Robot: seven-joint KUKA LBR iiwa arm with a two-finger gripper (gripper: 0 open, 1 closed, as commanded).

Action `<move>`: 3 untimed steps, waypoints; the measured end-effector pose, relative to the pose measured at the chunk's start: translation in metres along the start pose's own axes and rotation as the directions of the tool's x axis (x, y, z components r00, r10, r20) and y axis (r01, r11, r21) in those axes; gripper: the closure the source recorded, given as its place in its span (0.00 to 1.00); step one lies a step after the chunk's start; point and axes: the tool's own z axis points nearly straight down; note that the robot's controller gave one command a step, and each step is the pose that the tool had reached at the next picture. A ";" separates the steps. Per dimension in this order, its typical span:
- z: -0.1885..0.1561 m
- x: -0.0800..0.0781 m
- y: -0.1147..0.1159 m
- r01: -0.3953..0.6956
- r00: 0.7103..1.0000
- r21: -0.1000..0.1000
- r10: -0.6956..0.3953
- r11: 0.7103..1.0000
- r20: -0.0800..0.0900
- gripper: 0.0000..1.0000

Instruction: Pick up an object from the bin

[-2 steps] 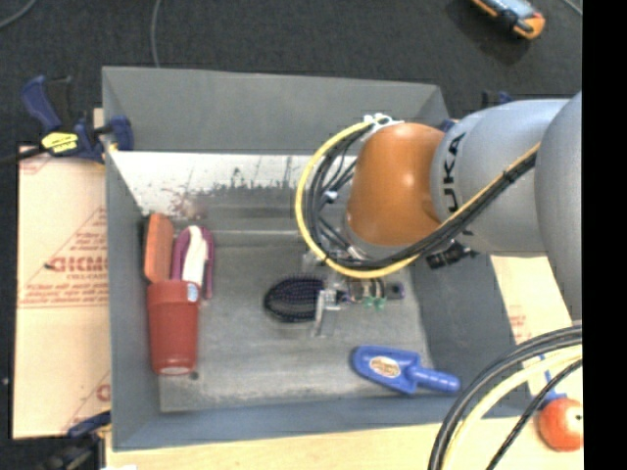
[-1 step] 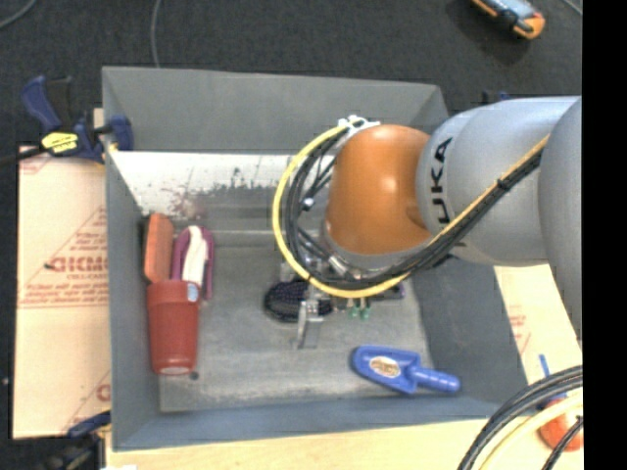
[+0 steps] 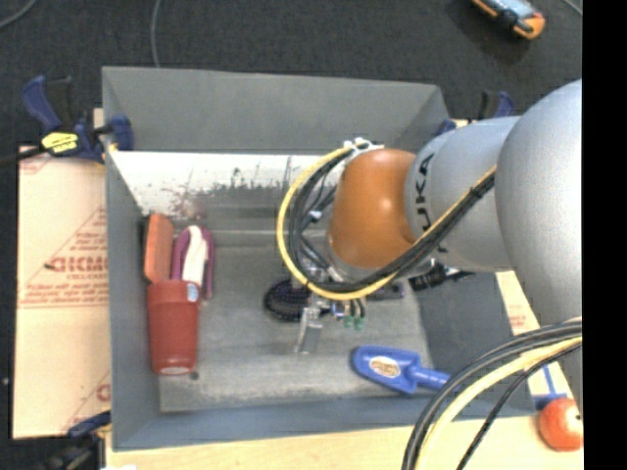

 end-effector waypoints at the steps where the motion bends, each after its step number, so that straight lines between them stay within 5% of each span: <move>1: -0.035 0.003 0.016 0.078 0.997 -0.008 -0.078 0.997 0.006 0.00; 2: 0.028 -0.009 0.018 -0.105 0.994 -0.004 0.105 0.994 0.005 0.00; 3: 0.004 0.005 0.007 0.006 1.000 -0.006 -0.006 1.000 0.005 0.00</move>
Offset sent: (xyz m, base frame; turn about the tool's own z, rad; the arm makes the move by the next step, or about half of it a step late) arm 0.0106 0.0168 -0.0330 0.1184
